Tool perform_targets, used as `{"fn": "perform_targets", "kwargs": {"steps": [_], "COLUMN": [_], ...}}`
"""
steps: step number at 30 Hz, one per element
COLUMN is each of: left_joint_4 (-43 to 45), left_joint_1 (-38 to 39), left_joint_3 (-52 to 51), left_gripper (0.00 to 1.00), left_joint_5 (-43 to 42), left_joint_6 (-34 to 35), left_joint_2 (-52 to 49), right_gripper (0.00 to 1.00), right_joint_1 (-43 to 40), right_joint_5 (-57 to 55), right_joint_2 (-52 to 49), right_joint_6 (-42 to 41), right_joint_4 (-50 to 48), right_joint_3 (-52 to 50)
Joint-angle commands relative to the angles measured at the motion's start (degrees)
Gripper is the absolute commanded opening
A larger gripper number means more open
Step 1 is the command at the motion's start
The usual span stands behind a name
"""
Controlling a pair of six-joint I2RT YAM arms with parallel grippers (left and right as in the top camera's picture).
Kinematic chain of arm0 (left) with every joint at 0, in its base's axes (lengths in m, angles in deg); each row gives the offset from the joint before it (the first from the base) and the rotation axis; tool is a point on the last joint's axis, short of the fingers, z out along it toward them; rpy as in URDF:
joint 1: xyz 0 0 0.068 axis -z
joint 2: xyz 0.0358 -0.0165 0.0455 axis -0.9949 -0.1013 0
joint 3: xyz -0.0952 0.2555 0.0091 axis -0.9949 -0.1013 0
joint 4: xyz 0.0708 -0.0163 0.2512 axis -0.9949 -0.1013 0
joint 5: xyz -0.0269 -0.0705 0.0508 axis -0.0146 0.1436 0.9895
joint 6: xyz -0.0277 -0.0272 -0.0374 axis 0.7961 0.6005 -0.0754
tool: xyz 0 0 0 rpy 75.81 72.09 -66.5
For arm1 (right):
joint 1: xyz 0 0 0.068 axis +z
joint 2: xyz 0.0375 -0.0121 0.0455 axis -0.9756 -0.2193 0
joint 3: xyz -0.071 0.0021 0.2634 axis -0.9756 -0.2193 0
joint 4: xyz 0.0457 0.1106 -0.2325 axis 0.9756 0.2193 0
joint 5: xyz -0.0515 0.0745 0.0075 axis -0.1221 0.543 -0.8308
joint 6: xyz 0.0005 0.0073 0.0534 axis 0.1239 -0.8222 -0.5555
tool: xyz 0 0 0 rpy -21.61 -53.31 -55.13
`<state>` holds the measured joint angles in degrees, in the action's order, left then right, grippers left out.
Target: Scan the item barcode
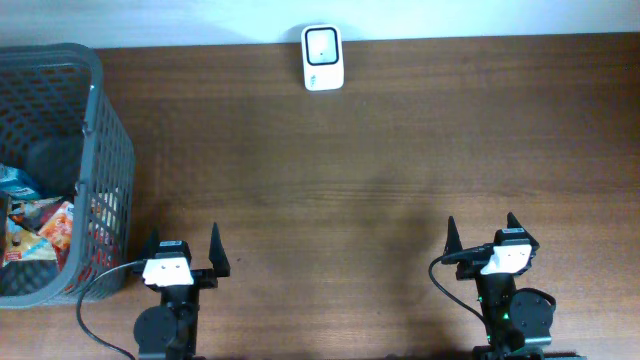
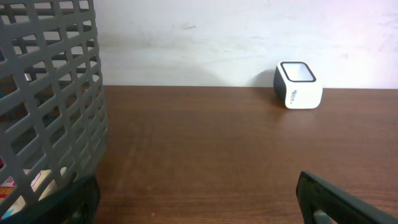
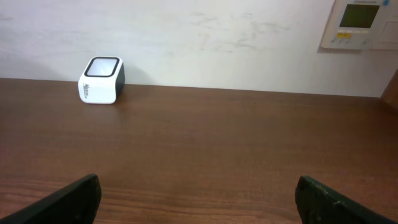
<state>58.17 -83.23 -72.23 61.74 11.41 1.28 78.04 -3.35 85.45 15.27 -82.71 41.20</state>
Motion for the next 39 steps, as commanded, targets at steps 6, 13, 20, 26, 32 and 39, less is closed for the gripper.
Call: {"fn": "perform_targets", "kwargs": {"steps": [6, 13, 20, 26, 32, 39], "left_joint_4": [-0.13, -0.13, 0.17, 3.39, 24.61, 32.81], "left_joint_1": [-0.37, -0.37, -0.37, -0.37, -0.37, -0.37], "left_joint_3": [-0.15, -0.15, -0.15, -0.15, -0.13, 11.45], "left_gripper": [0.99, 0.99, 0.99, 0.99, 0.99, 0.99], "left_joint_5": [0.44, 0.46, 2.71, -7.28, -29.86, -30.49], "left_joint_6": [-0.72, -0.70, -0.74, -0.68, -0.72, -0.70], "left_joint_2": [0.28, 0.28, 0.28, 0.28, 0.28, -1.53], "right_gripper": [0.98, 0.98, 0.98, 0.98, 0.98, 0.98], "right_joint_1": [-0.35, -0.35, -0.35, -0.35, -0.35, -0.35], "right_joint_5": [-0.66, -0.66, -0.66, -0.68, -0.66, -0.66], "right_joint_2": [-0.26, -0.26, -0.26, -0.26, -0.26, -0.26], "right_joint_6": [0.39, 0.39, 0.39, 0.39, 0.39, 0.39], "right_joint_4": [0.17, 0.17, 0.17, 0.17, 0.17, 0.17], "right_joint_3": [-0.46, -0.46, -0.46, -0.46, -0.46, -0.46]}}
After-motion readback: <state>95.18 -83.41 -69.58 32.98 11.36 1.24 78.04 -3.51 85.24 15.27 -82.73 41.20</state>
